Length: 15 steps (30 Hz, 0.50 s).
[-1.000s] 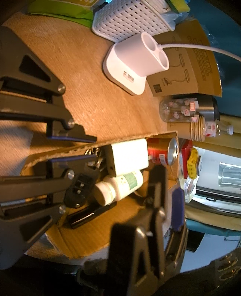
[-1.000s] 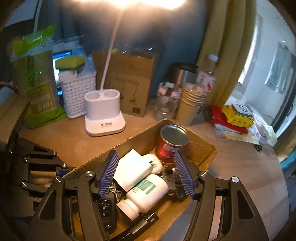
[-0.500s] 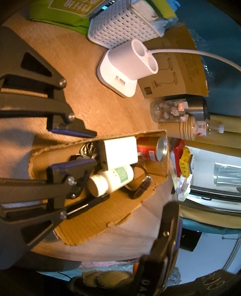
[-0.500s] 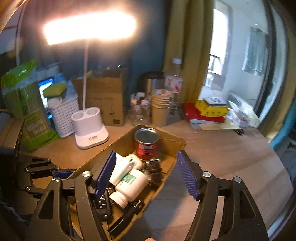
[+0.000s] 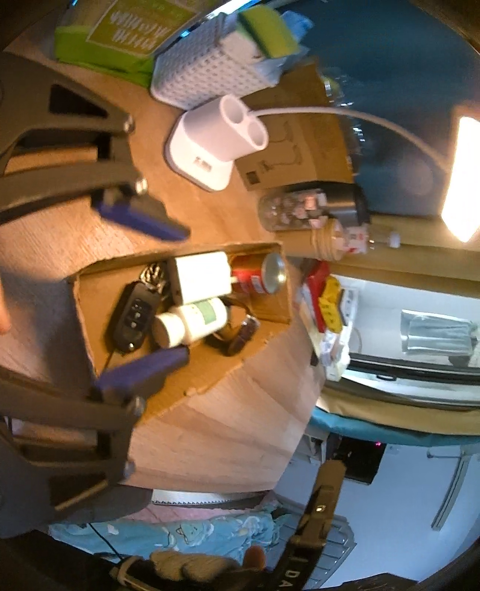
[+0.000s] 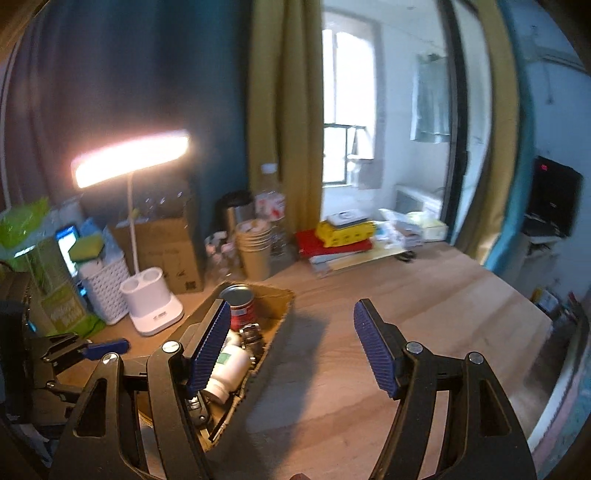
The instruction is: Organize rigid objects
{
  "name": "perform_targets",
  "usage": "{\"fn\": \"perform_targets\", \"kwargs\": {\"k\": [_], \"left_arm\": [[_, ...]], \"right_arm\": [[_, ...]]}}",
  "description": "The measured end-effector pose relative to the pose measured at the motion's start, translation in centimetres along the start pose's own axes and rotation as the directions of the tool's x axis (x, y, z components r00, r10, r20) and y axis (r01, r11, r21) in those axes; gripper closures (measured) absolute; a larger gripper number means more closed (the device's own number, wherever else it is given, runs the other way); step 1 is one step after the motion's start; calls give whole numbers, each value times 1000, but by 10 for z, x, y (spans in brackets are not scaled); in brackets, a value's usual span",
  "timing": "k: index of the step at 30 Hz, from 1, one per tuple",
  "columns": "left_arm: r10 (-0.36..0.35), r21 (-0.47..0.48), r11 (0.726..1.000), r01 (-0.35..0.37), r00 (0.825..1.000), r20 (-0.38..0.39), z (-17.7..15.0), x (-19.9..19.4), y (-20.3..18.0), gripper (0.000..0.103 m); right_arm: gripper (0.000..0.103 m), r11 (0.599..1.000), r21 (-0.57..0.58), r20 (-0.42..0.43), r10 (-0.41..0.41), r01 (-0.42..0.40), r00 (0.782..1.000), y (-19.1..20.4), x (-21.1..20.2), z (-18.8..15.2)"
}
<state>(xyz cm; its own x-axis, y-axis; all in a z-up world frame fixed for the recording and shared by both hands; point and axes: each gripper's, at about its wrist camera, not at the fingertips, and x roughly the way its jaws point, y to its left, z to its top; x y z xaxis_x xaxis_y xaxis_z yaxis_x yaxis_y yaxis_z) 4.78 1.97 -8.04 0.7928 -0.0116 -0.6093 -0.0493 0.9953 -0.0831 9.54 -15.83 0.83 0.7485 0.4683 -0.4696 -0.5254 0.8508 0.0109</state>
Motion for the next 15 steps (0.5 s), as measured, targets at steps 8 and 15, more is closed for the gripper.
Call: {"fn": "perform_targets", "kwargs": {"k": [8,15], "left_arm": [[-1,21,1000,-1,997,72,9,-34,-16,21],[39,24,999,-45,982,185,21,-67,-31,17]], "right_arm": [[31,997,41,52,-65,63,996,-12,-41,-3],[30,993,48,102,-112,108,988,-18,-74,-1]]}}
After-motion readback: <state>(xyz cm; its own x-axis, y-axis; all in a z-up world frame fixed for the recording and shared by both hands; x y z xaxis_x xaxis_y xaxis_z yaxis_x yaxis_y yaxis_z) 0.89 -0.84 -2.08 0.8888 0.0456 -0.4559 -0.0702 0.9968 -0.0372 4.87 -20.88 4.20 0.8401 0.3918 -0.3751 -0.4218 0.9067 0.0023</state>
